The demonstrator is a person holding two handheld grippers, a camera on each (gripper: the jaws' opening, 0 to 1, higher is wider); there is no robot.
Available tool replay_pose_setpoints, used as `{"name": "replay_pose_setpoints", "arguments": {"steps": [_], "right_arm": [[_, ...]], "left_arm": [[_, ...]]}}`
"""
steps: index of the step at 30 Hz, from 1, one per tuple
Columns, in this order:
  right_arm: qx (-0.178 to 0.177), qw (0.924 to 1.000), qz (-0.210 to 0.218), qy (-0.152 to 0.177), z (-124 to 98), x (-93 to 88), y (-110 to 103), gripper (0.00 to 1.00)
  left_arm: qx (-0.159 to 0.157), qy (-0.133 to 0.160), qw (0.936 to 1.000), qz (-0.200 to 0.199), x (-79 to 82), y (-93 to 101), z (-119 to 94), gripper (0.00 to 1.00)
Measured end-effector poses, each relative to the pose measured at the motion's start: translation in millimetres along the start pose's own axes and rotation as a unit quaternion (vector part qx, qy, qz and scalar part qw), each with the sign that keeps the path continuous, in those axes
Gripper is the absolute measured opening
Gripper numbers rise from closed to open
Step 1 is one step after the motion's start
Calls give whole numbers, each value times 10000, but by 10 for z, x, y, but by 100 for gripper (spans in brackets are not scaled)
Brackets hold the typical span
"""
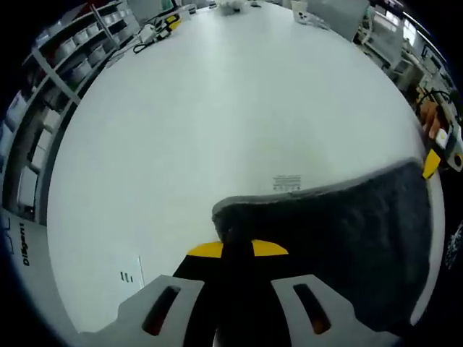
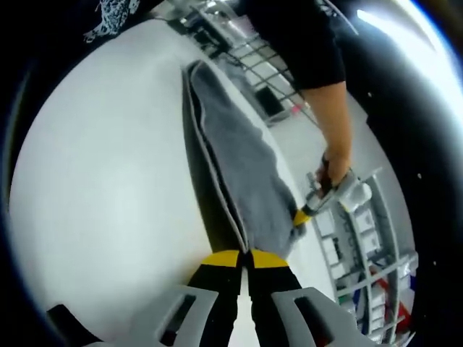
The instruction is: Open the folded towel by lifting each exposed corner and separating the folded layers until the towel lies flat within the target outline without major curled edges
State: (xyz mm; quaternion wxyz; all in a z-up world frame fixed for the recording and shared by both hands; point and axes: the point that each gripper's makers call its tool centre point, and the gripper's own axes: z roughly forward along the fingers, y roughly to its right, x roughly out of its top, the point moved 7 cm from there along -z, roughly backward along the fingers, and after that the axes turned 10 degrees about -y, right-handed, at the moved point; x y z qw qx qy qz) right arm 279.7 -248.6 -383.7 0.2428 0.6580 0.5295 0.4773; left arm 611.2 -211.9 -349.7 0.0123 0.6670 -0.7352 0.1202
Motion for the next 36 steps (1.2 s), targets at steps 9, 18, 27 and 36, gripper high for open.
{"name": "replay_pose_setpoints", "arguments": {"steps": [9,18,27,36], "right_arm": [[-6,9996,92,-261,-188,-236,-11,0],[19,9993,181,-314,-260,-316,-41,0],[-30,9984,276,-485,-282,-407,-27,0],[-93,9982,275,-517,-294,-452,-18,0]], "left_arm": [[-110,48,9999,72,154,224,-26,10],[-1,98,9996,275,208,279,10,12],[416,546,9973,277,385,152,55,10],[560,646,9958,330,475,141,108,10]]}}
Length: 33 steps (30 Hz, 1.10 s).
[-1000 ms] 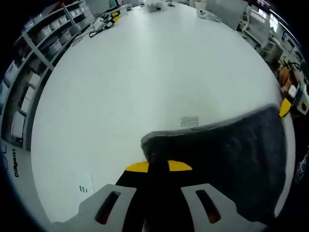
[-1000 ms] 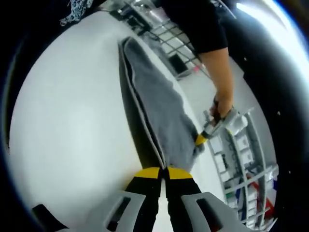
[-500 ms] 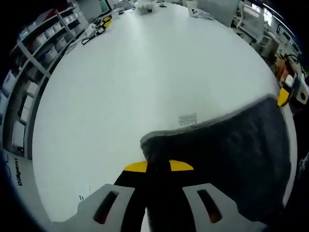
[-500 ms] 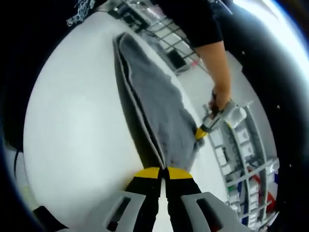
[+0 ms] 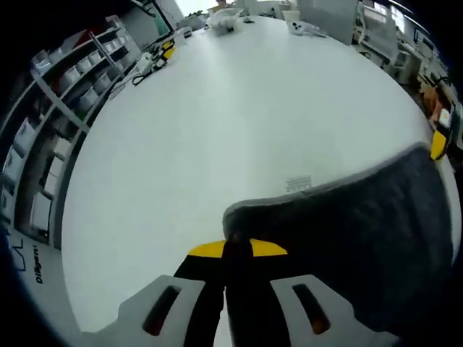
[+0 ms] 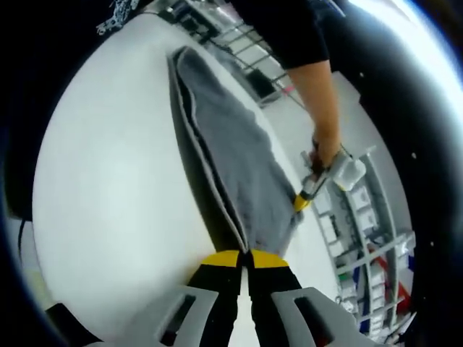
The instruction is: Open the folded towel by lifting each exposed corner and separating the folded layers until the towel lies flat within the target outline without major curled edges
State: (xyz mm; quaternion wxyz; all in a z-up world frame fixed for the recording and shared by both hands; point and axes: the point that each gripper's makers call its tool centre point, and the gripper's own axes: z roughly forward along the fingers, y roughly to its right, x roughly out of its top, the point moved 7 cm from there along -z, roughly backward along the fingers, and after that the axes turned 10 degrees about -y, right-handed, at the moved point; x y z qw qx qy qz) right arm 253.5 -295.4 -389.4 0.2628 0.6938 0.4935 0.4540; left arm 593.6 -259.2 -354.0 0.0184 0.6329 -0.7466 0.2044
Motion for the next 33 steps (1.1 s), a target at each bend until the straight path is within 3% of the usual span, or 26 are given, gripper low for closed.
{"name": "replay_pose_setpoints", "arguments": {"steps": [3,5,7,10,12,13,14,16,17,20,21,22,24,26,28,31,33], "right_arm": [[-94,9999,-91,-18,-4,-22,15,0],[-104,9999,-97,-4,-17,-30,19,0],[50,9999,123,80,-27,-37,16,2],[253,9959,840,239,-81,-41,82,22],[403,9917,1163,369,-150,-53,162,41],[431,9891,1352,402,-188,-66,205,52],[521,9864,1497,422,-203,-72,223,69],[579,9738,2119,596,-245,-69,330,100],[561,9688,2346,566,-287,-92,386,96],[316,9441,3104,1064,-357,-16,605,100],[305,9417,3146,1154,-374,14,631,100],[198,9346,3329,1235,-382,42,697,100],[-101,9283,3456,1369,-384,65,799,100],[-148,9227,3654,1222,-354,43,850,100],[-284,9116,3924,1191,-338,19,921,100],[-257,8912,4316,1375,-352,29,983,100],[-292,8840,4445,1417,-370,22,1017,100]], "left_arm": [[101,-35,9999,108,2,-37,34,13],[435,65,9988,228,20,-122,5,26],[556,156,9982,181,12,-184,-42,41],[641,559,9960,-256,-10,-313,-143,70],[499,987,9918,-638,-12,-325,-207,97],[357,1140,9892,-855,-29,-314,-239,98],[345,1186,9879,-940,-45,-331,-277,100],[573,1419,9814,-1155,-97,-362,-397,100],[628,1564,9779,-1237,-114,-363,-458,100],[667,1894,9684,-1479,-187,-360,-624,100],[792,2136,9626,-1465,-230,-359,-722,100],[852,2249,9596,-1460,-266,-366,-777,100],[908,2472,9515,-1588,-339,-307,-883,100],[987,2506,9499,-1588,-438,-224,-963,100],[1125,2586,9468,-1552,-501,-246,-1035,100],[1104,2722,9420,-1623,-601,-216,-1143,100],[1119,2767,9400,-1651,-605,-220,-1173,100]]}}
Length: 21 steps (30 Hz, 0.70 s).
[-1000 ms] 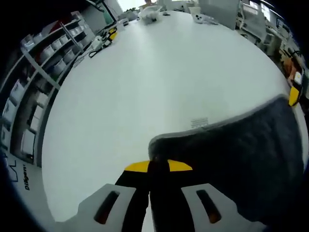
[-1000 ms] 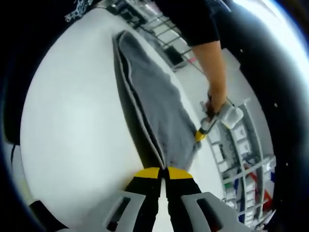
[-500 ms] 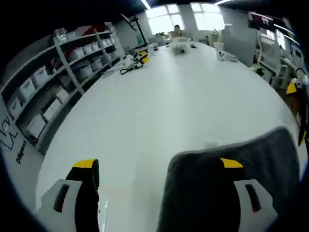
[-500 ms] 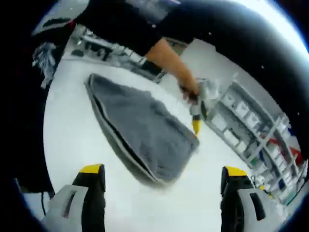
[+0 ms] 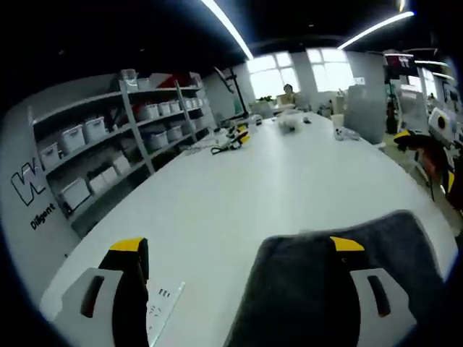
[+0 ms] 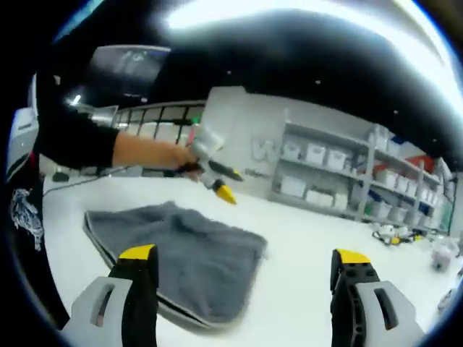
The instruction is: Open the folded towel by lifting each exposed corner and separating the folded layers until the towel lies flat within the target outline without major curled edges
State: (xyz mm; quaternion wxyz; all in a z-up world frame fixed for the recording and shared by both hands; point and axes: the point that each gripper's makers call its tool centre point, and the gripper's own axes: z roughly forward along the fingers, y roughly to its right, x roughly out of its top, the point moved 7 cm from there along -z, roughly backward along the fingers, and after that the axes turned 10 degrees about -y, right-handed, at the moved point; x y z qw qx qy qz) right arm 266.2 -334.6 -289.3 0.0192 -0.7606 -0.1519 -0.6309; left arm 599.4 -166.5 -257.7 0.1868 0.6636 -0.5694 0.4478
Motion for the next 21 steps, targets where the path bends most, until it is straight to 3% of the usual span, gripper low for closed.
{"name": "replay_pose_setpoints", "arguments": {"steps": [3,5,6,8,13,15,18,21], "right_arm": [[-61,10000,53,-53,-10,22,19,100],[-125,9998,114,-86,-26,20,39,100],[-152,9997,163,-114,-37,11,50,100],[-200,9994,230,-152,-49,-4,73,100],[-288,9985,396,-252,-95,-67,121,100],[-266,9980,487,-292,-104,-86,133,100],[-264,9982,376,-387,-143,-100,119,100],[-389,9983,325,-297,-181,-70,101,100]], "left_arm": [[114,2,9999,-98,-75,-16,-111,100],[724,-334,9955,-503,-171,-147,-114,100],[769,-550,9942,-512,-219,-156,-100,100],[769,-442,9955,-328,-251,-22,-124,100],[372,-303,9982,-360,-241,63,-60,100],[360,-308,9983,-336,-246,87,-29,100],[748,-406,9963,-79,-315,96,-53,100],[850,-289,9960,-44,-266,92,-61,100]]}}
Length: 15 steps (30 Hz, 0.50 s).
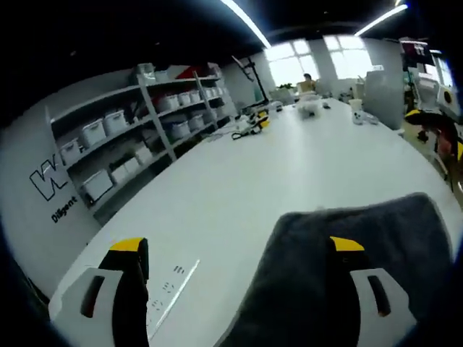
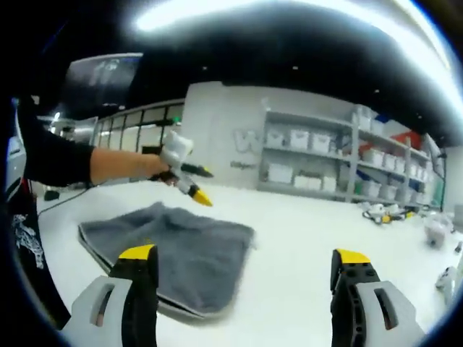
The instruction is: Open the folded towel by lifting each exposed corner and separating the folded layers until the towel lies flat within the target outline without major curled edges
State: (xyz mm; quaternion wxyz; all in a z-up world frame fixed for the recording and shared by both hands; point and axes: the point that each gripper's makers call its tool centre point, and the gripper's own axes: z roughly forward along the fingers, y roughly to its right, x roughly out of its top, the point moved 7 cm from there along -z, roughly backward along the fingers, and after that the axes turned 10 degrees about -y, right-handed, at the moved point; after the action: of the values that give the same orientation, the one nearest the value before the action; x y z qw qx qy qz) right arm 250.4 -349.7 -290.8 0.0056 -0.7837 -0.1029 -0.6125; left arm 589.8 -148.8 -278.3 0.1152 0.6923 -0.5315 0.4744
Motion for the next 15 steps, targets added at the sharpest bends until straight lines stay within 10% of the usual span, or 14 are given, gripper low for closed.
{"name": "replay_pose_setpoints", "arguments": {"steps": [10,15], "right_arm": [[11,9997,231,-112,-46,23,7,100],[-14,9995,201,-247,-98,35,64,100]], "left_arm": [[-533,723,9938,-656,126,230,-366,100],[-668,236,9963,-483,-27,391,-641,100]]}}
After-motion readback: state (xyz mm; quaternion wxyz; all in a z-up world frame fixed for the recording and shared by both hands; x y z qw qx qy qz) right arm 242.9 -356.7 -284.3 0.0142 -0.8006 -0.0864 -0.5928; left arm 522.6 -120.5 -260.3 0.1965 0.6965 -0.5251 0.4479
